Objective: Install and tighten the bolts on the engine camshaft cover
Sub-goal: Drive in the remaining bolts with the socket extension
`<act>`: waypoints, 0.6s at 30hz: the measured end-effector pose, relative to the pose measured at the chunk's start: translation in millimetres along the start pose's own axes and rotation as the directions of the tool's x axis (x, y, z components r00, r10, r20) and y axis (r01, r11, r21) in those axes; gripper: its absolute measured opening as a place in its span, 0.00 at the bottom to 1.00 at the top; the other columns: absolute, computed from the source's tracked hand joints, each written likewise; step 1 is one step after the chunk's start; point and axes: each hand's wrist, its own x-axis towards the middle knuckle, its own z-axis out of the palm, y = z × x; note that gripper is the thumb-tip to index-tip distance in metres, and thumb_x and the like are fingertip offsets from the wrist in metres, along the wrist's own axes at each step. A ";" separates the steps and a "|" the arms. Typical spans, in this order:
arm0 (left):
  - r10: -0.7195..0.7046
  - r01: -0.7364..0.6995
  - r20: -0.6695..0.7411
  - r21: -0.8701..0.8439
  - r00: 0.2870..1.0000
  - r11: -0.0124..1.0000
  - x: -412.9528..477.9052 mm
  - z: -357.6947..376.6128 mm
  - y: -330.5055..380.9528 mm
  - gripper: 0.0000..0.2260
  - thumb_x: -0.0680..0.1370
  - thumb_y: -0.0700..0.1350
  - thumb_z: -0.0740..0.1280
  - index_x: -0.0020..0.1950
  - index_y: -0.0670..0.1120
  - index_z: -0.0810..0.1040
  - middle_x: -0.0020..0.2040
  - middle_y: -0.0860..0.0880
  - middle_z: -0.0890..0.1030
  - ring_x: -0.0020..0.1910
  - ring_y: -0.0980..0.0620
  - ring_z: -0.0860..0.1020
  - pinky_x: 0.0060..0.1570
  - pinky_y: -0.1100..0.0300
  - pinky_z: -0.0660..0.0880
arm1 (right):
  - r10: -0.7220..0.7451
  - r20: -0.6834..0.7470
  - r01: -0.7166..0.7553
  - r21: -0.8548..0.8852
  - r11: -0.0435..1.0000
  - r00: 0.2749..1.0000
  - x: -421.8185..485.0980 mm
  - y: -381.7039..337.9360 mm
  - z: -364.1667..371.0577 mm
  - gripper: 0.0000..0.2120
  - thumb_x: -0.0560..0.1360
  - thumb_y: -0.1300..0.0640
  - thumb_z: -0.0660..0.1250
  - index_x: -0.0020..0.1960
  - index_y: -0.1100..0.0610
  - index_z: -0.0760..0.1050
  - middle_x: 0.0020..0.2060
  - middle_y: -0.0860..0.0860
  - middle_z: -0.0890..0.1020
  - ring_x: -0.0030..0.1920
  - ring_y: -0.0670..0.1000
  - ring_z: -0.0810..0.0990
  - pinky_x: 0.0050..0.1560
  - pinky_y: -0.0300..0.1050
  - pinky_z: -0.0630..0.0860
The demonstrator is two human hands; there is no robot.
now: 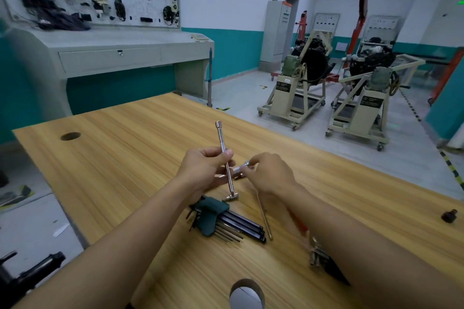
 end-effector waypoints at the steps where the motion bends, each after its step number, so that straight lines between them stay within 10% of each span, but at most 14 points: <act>1: 0.020 -0.020 -0.014 0.009 1.000 1.000 -1.0 -2.7 2.7 0.07 0.78 0.42 0.72 0.52 0.40 0.84 0.39 0.45 0.84 0.33 0.52 0.83 0.33 0.58 0.80 | 0.001 0.038 0.000 -0.020 1.000 0.999 2.4 -9.8 5.9 0.19 0.73 0.37 0.67 0.44 0.53 0.81 0.42 0.49 0.83 0.44 0.54 0.82 0.43 0.48 0.78; 14: 0.065 -0.068 -0.081 -0.037 0.995 0.997 -12.7 -32.0 14.9 0.07 0.78 0.44 0.72 0.53 0.42 0.84 0.41 0.46 0.85 0.38 0.49 0.84 0.37 0.56 0.81 | 0.045 0.226 -0.001 -0.190 0.982 0.973 -0.8 -32.9 3.2 0.07 0.73 0.61 0.66 0.50 0.56 0.73 0.45 0.52 0.76 0.44 0.55 0.79 0.35 0.45 0.72; 18: 0.101 -0.127 -0.133 -0.206 0.986 0.970 -21.9 -38.6 34.0 0.07 0.78 0.43 0.72 0.53 0.42 0.83 0.40 0.47 0.86 0.37 0.50 0.85 0.35 0.58 0.81 | -0.205 0.118 0.184 0.167 0.969 0.972 -23.9 -39.4 -14.2 0.10 0.73 0.60 0.69 0.54 0.54 0.83 0.45 0.50 0.84 0.44 0.52 0.82 0.47 0.50 0.82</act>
